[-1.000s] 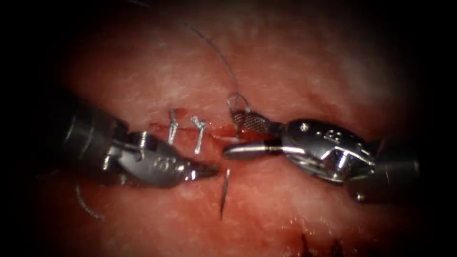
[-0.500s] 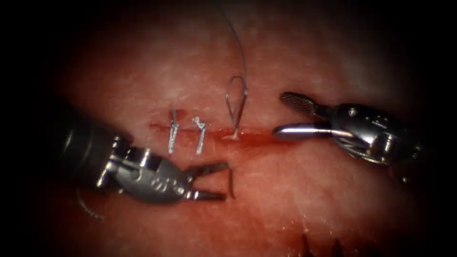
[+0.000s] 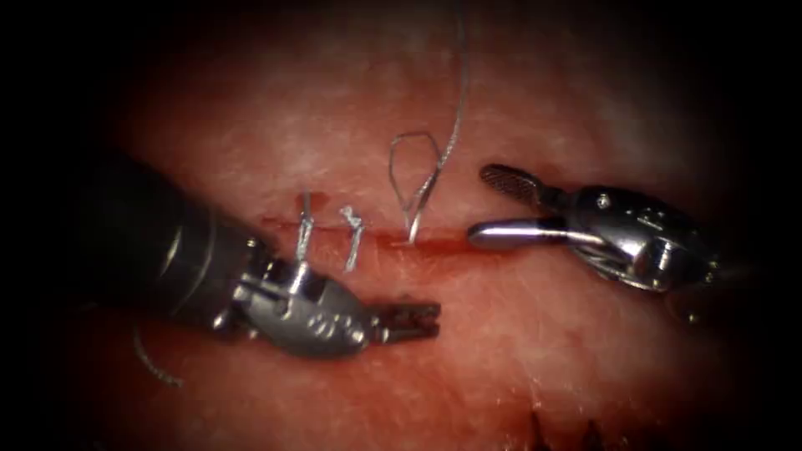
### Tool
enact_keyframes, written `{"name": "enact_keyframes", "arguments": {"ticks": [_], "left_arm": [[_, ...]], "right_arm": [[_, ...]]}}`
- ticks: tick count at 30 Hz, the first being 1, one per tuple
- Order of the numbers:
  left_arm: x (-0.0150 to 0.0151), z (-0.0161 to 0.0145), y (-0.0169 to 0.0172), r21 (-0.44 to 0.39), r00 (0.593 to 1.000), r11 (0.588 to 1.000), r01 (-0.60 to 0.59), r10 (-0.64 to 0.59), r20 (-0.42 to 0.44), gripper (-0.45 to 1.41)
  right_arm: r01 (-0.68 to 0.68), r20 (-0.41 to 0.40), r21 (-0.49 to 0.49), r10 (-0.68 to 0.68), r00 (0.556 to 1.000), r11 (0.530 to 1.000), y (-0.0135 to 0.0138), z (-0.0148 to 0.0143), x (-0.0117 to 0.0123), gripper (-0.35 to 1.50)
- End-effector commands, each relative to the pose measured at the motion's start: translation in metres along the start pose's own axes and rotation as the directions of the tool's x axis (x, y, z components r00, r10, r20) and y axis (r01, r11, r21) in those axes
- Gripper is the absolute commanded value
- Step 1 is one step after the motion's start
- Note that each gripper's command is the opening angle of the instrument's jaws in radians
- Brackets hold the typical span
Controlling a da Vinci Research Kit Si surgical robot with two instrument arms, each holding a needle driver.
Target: Wound Closure
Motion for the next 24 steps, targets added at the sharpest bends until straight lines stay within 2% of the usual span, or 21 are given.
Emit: {"name": "enact_keyframes", "arguments": {"ticks": [1,3,5,10,16,20,24], "left_arm": [[-0.0001,0.0001,0.0012,-0.001,0.999,0.999,0.054,-0.054,-0.006,-0.45],[0.0001,-0.0002,0.0014,-0.027,0.987,0.987,0.158,-0.159,-0.034,-0.45],[0.0005,-0.0006,0.0016,-0.082,0.958,0.959,0.27,-0.276,-0.074,-0.45],[0.0021,-0.0019,0.0023,-0.225,0.856,0.859,0.459,-0.495,-0.145,-0.45],[0.0046,-0.0039,0.0026,-0.367,0.746,0.743,0.559,-0.644,-0.168,-0.45],[0.0064,-0.0052,0.0028,-0.437,0.672,0.653,0.619,-0.728,-0.137,-0.45],[0.0076,-0.0061,0.0032,-0.478,0.643,0.614,0.627,-0.755,-0.127,-0.45]], "right_arm": [[-0.003,0.001,0.005,0.003,1.0,1.0,-0.0008,0.0005,-0.0009,0.91],[-0.004,0.001,0.005,0.004,1.0,1.0,-0.0008,0.0005,-0.0009,0.89],[-0.004,0.001,0.005,0.004,1.0,1.0,-0.0009,0.0005,-0.0009,0.89],[-0.004,0.001,0.008,0.004,1.0,1.0,-0.0009,0.0005,-0.0009,0.89],[-0.004,0.001,0.031,0.004,1.0,1.0,-0.0013,0.0004,-0.0009,0.88],[-0.004,0.001,0.062,0.004,1.0,0.998,-0.002,0.0004,-0.001,0.88],[0.034,-0.007,0.117,-0.033,0.999,0.993,-0.0031,0.0002,-0.0012,0.93]]}}
